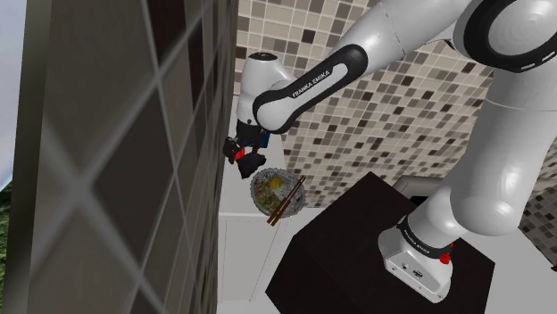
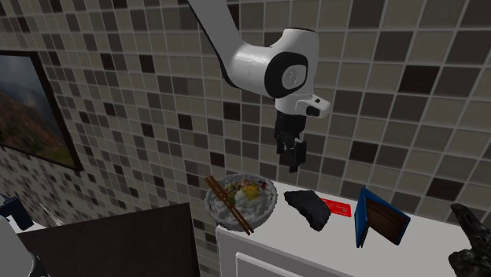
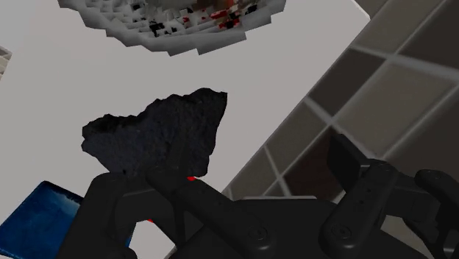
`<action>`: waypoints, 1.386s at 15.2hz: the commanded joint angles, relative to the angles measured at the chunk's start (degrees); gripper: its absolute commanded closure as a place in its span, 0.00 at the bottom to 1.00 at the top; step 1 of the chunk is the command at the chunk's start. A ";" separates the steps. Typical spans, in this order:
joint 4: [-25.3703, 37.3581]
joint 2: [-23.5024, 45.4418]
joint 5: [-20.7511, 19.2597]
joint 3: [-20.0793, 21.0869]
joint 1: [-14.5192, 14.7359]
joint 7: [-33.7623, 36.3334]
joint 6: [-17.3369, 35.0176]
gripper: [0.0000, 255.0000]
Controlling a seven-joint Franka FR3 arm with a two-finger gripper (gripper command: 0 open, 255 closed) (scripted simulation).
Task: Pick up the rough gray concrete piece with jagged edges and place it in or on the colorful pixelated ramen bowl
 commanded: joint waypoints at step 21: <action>-0.26 0.34 0.85 0.47 0.23 0.19 3.52 1.00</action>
